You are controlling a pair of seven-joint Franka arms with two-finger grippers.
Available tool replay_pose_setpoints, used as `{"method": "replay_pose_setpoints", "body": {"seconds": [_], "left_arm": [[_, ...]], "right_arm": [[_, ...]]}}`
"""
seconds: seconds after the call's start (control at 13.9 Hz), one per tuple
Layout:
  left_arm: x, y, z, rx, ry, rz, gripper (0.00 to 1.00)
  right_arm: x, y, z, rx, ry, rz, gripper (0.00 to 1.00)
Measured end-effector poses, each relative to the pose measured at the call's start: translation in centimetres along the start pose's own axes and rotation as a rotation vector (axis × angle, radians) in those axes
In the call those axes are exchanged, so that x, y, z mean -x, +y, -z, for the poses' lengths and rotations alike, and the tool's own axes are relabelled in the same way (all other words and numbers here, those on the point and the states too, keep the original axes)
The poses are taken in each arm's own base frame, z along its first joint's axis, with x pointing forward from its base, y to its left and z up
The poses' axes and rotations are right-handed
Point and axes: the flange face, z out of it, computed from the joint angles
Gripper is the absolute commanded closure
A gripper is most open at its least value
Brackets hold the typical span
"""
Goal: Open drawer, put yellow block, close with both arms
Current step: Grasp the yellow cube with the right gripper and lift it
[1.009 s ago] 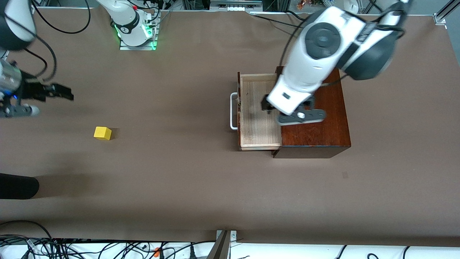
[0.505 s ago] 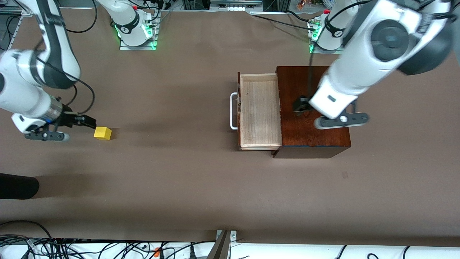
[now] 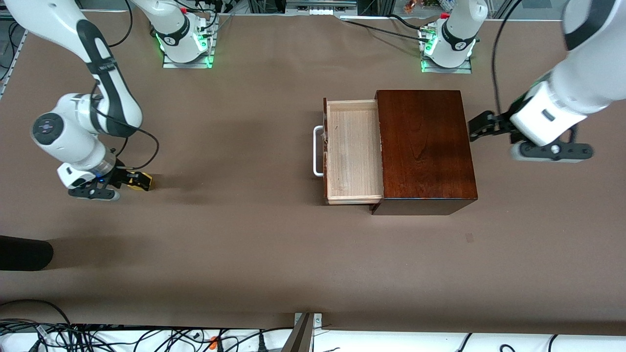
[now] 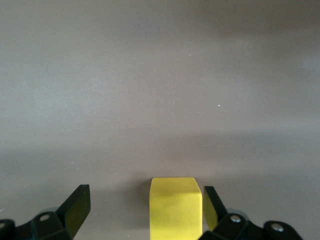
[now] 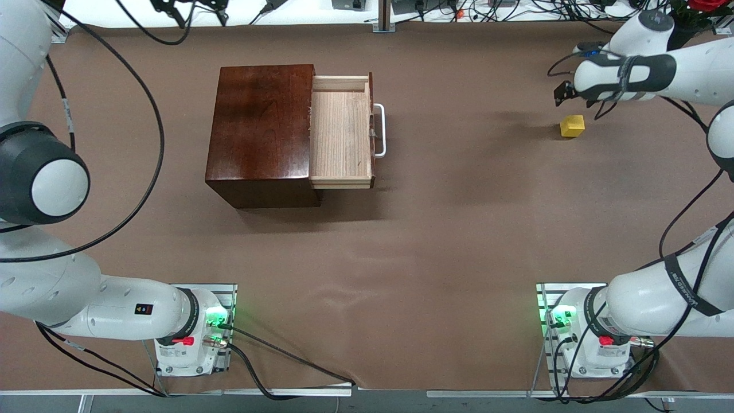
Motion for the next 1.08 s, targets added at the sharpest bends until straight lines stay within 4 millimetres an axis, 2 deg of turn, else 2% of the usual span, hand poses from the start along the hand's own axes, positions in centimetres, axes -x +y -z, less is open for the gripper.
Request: {"method": "replay_pose_setpoints", "body": {"seconds": [0.14, 0.22, 0.43, 0.58, 0.65, 0.72, 0.79, 0.94, 1.01, 1.08], "left_arm": [[0.9, -2.7, 0.0, 0.002, -0.009, -0.018, 0.00], [1.1, -3.4, -0.1, 0.001, -0.012, -0.020, 0.00], [1.3, -4.0, -0.4, -0.014, -0.007, -0.022, 0.00], [1.1, -3.9, -0.5, -0.038, 0.010, -0.047, 0.00], [1.0, -3.9, -0.4, -0.042, 0.014, -0.060, 0.00], [1.1, -3.9, -0.3, -0.042, 0.019, -0.069, 0.00], [1.2, -3.9, -0.1, -0.042, 0.022, -0.073, 0.00], [1.4, -3.9, 0.3, -0.042, 0.029, -0.080, 0.00], [1.5, -3.8, 0.4, -0.042, 0.031, -0.085, 0.00], [1.6, -3.6, 0.5, -0.042, 0.032, -0.089, 0.00]], "right_arm": [[1.3, 0.7, -1.9, 0.006, 0.015, -0.009, 0.00], [1.3, 1.0, -1.9, 0.009, 0.021, -0.012, 0.00], [1.2, 1.1, -1.7, 0.010, 0.027, -0.013, 0.00], [2.1, 1.3, -2.5, 0.012, -0.004, -0.016, 0.00], [2.8, 1.4, -3.3, 0.013, -0.027, -0.016, 0.08], [3.3, 1.6, -4.1, 0.015, -0.044, -0.010, 0.30], [3.5, 1.7, -4.6, 0.016, -0.053, 0.000, 0.47], [3.5, 2.0, -4.7, 0.018, -0.054, 0.011, 0.76], [3.4, 2.1, -4.7, 0.019, -0.053, 0.012, 0.85], [3.4, 2.1, -4.6, 0.019, -0.051, 0.012, 0.91]]}}
